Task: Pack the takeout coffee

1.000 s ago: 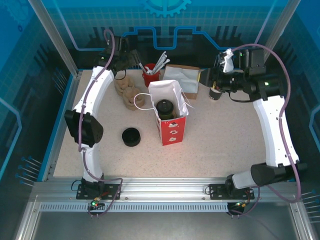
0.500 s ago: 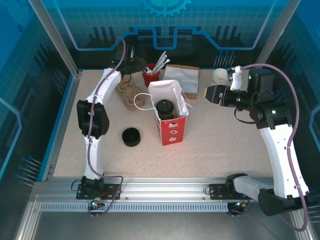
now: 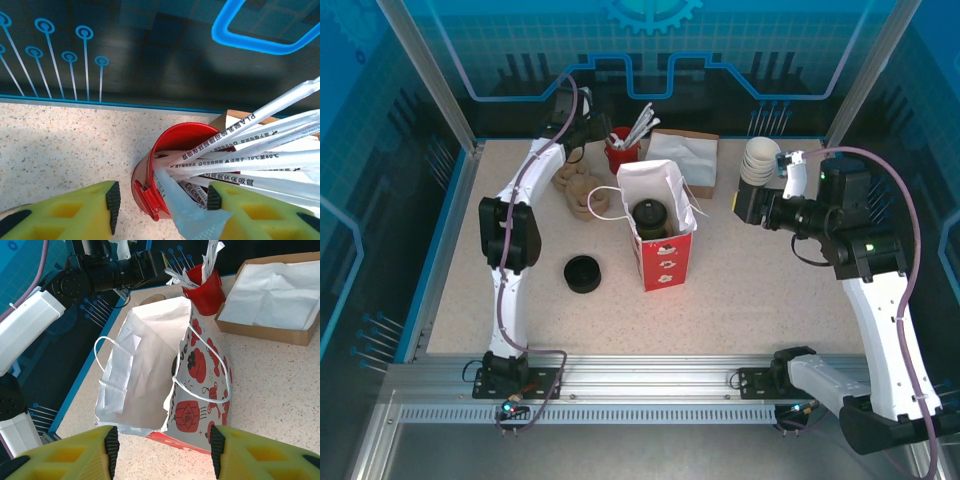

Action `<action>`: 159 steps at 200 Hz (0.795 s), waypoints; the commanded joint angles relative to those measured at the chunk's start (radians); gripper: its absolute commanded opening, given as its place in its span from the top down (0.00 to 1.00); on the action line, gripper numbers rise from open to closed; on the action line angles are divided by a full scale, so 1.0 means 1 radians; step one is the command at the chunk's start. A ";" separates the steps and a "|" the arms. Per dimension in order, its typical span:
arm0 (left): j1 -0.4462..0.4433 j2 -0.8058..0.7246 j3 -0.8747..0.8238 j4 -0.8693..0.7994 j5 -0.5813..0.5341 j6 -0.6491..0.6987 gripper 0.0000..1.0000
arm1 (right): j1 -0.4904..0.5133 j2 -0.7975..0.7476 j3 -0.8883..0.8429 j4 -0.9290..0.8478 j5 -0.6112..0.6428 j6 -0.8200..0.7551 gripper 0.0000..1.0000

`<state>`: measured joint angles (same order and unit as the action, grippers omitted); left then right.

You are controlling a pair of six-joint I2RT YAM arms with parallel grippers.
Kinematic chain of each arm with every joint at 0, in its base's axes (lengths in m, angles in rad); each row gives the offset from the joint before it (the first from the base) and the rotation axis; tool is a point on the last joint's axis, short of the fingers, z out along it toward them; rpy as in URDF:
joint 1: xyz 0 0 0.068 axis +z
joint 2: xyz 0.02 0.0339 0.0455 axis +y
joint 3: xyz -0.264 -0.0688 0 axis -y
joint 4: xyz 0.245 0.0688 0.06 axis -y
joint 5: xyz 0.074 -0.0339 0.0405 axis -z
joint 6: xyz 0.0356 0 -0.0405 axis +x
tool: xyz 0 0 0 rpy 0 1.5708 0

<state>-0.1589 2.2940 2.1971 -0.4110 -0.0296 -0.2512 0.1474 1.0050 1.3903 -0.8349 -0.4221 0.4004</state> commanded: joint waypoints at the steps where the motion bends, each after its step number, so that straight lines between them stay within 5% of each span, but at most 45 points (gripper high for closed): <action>1: 0.013 0.027 0.033 0.036 0.017 0.027 0.53 | -0.012 -0.024 -0.019 0.031 0.003 -0.021 0.46; 159: 0.012 -0.096 0.050 0.007 0.016 0.059 0.84 | -0.011 -0.036 -0.019 0.030 0.000 -0.020 0.47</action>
<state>-0.1589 2.3062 2.1979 -0.3904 -0.0204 -0.2279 0.1474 0.9855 1.3479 -0.8249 -0.4221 0.3977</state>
